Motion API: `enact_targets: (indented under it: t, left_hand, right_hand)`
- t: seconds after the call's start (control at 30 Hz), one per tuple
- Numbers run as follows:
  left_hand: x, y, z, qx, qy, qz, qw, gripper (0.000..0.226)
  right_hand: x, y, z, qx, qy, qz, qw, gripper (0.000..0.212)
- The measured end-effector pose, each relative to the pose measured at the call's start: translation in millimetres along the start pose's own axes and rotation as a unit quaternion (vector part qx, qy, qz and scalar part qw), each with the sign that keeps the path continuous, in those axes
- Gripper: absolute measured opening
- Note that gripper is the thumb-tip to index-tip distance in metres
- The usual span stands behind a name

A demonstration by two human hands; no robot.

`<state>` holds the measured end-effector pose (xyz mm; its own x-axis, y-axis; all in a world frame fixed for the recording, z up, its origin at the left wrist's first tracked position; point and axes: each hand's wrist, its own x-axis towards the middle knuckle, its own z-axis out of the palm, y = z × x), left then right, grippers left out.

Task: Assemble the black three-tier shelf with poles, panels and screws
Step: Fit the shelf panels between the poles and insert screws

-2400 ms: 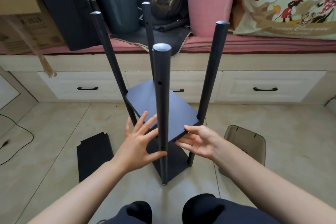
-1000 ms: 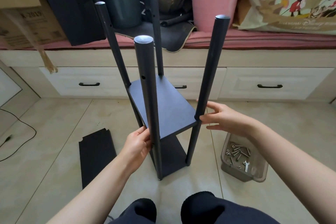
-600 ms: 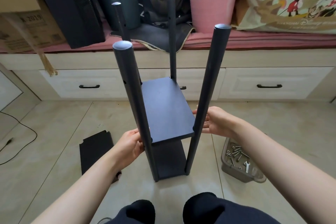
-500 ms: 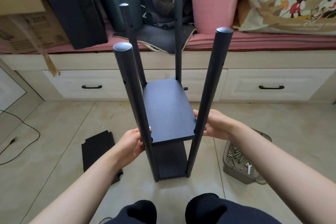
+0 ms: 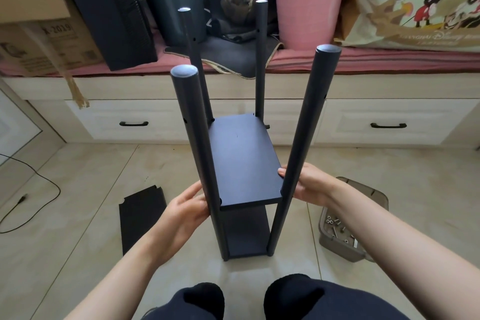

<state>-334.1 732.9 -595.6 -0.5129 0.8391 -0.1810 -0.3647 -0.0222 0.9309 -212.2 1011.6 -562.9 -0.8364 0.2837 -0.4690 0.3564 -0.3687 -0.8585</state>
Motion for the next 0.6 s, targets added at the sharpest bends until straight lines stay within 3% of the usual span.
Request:
enact_targets:
  t: [0.13, 0.27, 0.37, 0.47, 0.6]
  left_hand:
    - [2, -1, 7, 0.262, 0.095, 0.034, 0.960, 0.066]
    - [7, 8, 2, 0.288, 0.085, 0.046, 0.953, 0.060]
    - [13, 21, -10, 0.315, 0.097, 0.046, 0.943, 0.055]
    - [22, 31, -17, 0.328, 0.158, 0.066, 0.929, 0.053]
    - [36, 43, -26, 0.373, 0.270, 0.073, 0.885, 0.032]
  right_hand:
    - [0, 0, -1, -0.007, 0.002, 0.002, 1.000, 0.017]
    - [3, 2, -2, -0.024, -0.001, -0.003, 1.000, 0.038]
    - [6, 2, 5, -0.041, 0.021, -0.009, 0.999, 0.027]
    - [10, 1, 17, -0.021, 0.027, 0.011, 0.999, 0.014]
    - [13, 3, 39, 0.022, 0.032, 0.039, 0.998, 0.024]
